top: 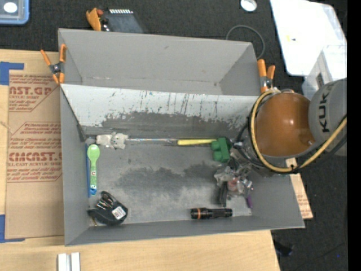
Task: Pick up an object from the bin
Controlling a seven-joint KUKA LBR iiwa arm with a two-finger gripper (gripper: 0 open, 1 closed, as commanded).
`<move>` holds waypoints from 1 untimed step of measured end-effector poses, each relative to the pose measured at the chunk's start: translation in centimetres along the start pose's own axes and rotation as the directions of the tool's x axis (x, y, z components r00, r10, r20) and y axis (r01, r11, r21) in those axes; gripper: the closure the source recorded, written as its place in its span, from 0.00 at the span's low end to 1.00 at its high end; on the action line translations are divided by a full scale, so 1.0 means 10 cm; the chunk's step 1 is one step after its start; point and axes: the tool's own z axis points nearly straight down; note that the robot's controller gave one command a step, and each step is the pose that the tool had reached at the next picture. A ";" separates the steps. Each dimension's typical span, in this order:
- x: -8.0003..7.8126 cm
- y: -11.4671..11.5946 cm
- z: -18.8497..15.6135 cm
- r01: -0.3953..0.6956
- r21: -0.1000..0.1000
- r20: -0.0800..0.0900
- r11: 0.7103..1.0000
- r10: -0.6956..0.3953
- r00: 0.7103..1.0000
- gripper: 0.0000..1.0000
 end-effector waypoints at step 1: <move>0.00 0.02 -0.24 -0.001 -0.007 -0.004 1.000 0.001 1.000 1.00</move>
Offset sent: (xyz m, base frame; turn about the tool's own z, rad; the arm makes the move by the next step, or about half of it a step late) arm -0.0027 0.0011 0.0961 0.0006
